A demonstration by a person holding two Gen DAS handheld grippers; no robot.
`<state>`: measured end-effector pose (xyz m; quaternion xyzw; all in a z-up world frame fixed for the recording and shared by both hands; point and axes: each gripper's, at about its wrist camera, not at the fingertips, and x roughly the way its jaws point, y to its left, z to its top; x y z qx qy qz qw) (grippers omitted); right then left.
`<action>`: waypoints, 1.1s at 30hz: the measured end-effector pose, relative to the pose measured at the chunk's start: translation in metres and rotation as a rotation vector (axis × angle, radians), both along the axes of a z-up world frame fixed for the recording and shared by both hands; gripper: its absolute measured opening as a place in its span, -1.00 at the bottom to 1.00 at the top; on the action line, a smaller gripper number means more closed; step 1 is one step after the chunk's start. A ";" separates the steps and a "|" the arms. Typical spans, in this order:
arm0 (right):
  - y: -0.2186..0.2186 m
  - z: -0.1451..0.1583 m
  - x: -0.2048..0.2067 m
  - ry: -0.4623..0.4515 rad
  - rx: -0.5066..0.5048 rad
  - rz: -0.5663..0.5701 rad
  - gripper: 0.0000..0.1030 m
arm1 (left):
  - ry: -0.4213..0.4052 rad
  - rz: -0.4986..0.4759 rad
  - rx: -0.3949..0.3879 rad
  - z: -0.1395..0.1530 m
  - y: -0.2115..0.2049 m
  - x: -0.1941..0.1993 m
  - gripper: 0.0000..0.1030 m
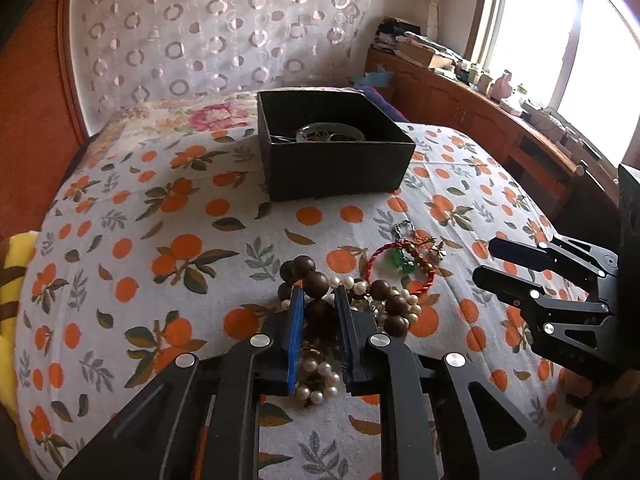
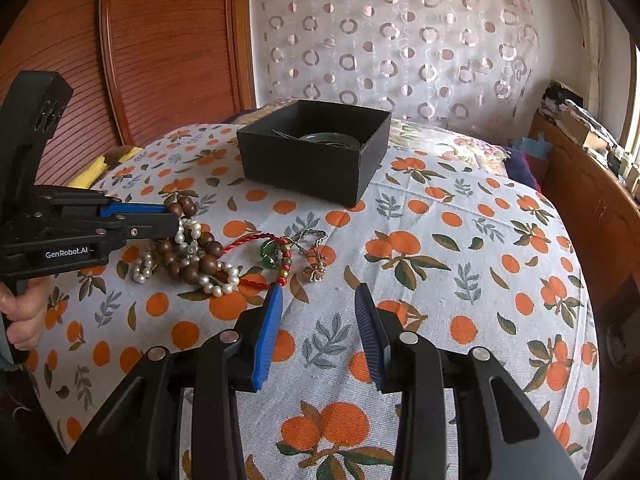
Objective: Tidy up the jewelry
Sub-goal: 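Lift the bead bracelet with the left tool while the right tool grasps the pearl necklace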
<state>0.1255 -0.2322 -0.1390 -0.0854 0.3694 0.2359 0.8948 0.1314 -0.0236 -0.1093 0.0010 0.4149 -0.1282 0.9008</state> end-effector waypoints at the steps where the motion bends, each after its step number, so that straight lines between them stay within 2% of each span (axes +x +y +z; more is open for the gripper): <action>1: -0.001 0.000 0.000 0.001 0.002 0.000 -0.22 | -0.002 -0.001 0.002 0.000 0.000 -0.001 -0.72; 4: -0.001 -0.001 0.000 0.001 0.004 -0.001 -0.22 | -0.032 0.005 -0.025 0.009 0.004 -0.009 -0.73; 10: 0.001 0.000 0.001 0.003 0.008 0.019 -0.22 | -0.123 0.023 -0.100 0.049 0.018 -0.031 -0.73; 19: 0.023 0.004 0.005 0.052 0.048 0.098 -0.35 | -0.243 0.044 -0.109 0.096 0.029 -0.052 -0.73; 23: 0.040 0.004 0.005 0.065 0.050 0.149 -0.36 | -0.267 0.057 -0.101 0.102 0.034 -0.057 -0.73; 33: 0.093 0.004 0.018 0.114 0.041 0.247 -0.36 | -0.265 0.075 -0.107 0.100 0.046 -0.062 -0.73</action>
